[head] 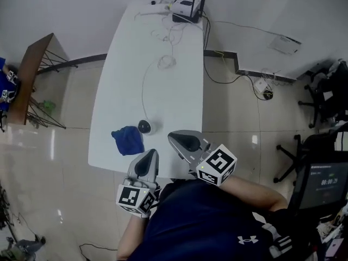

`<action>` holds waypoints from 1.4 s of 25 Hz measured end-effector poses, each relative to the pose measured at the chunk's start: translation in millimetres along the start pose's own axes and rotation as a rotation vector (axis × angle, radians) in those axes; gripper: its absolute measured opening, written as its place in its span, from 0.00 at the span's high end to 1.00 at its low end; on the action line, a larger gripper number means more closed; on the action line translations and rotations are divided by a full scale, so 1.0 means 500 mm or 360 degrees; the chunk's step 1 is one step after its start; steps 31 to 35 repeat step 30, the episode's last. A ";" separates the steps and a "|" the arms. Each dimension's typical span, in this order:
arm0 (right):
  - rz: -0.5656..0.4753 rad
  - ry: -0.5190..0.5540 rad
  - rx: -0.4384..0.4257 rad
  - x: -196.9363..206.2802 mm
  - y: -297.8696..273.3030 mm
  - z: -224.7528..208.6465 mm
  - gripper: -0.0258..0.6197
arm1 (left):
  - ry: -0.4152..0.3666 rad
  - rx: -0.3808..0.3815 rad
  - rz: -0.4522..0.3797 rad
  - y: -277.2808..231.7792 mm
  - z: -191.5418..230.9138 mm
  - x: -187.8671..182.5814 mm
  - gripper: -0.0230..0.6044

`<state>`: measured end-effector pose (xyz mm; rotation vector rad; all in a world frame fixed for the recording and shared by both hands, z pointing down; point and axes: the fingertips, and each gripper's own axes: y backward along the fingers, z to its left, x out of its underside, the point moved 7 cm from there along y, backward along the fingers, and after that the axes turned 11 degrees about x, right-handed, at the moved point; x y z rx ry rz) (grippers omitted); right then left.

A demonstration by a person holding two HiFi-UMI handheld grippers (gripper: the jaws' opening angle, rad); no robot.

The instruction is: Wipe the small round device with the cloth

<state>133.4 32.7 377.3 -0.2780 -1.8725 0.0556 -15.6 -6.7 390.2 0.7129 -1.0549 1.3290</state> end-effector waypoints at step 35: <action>0.0030 0.0243 -0.0071 -0.020 -0.006 0.000 0.94 | -0.0096 -0.0131 -0.0018 -0.028 0.014 0.002 0.96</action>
